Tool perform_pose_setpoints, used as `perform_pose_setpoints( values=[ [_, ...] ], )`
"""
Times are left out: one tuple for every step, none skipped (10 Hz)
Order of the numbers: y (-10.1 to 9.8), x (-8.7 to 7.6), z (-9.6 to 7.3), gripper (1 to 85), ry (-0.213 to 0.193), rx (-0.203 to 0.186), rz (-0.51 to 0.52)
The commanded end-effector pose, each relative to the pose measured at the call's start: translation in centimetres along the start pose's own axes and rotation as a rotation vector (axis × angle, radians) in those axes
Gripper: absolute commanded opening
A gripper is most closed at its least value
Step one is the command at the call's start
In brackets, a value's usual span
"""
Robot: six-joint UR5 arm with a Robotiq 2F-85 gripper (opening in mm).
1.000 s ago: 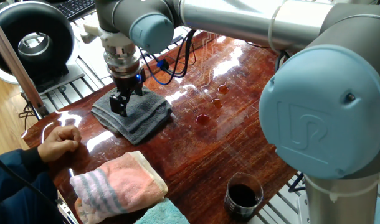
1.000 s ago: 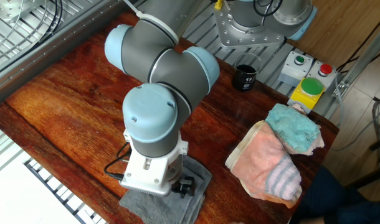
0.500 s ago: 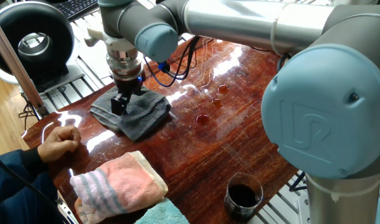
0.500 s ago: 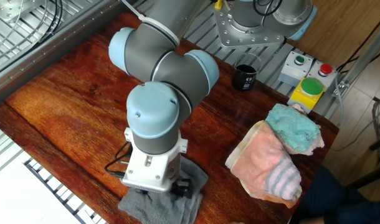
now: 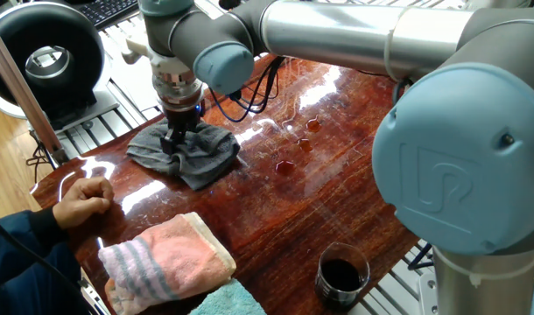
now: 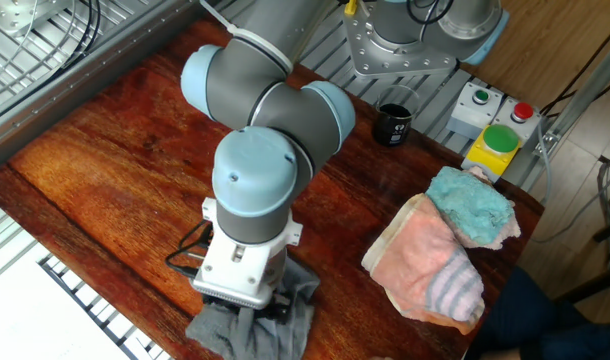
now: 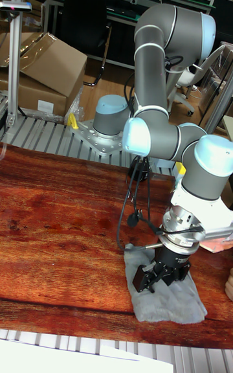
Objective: Clean the table with a cloth
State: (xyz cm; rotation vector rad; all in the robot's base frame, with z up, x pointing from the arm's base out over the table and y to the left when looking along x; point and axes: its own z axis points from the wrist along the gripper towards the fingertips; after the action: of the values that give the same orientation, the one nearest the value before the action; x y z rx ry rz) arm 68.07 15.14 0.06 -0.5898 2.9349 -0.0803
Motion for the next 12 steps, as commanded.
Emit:
perform_pose_setpoints(
  values=[
    [-0.6,-0.4,-0.3,1.0,-0.014,0.018,0.024],
    [-0.9,-0.4,-0.3,1.0,-0.022,0.026,0.009],
    [-1.3,-0.3,-0.2,1.0,-0.029,0.033,-0.013],
    [-1.7,0.0,-0.2,1.0,-0.034,0.029,-0.036],
    [-2.2,0.6,-0.4,1.0,-0.033,0.029,-0.065],
    [-2.9,1.1,-0.6,1.0,-0.027,0.037,-0.085],
    [-2.9,1.3,-0.6,1.0,-0.027,0.038,-0.086],
    [-2.8,1.3,-0.5,1.0,-0.025,0.039,-0.080],
    [-3.7,1.4,-0.5,1.0,-0.025,0.071,-0.099],
    [-4.2,2.0,-0.5,1.0,-0.024,0.081,-0.118],
    [-4.4,2.6,-0.5,1.0,-0.028,0.072,-0.131],
    [-4.7,3.5,-0.9,1.0,-0.021,0.068,-0.149]
  ],
)
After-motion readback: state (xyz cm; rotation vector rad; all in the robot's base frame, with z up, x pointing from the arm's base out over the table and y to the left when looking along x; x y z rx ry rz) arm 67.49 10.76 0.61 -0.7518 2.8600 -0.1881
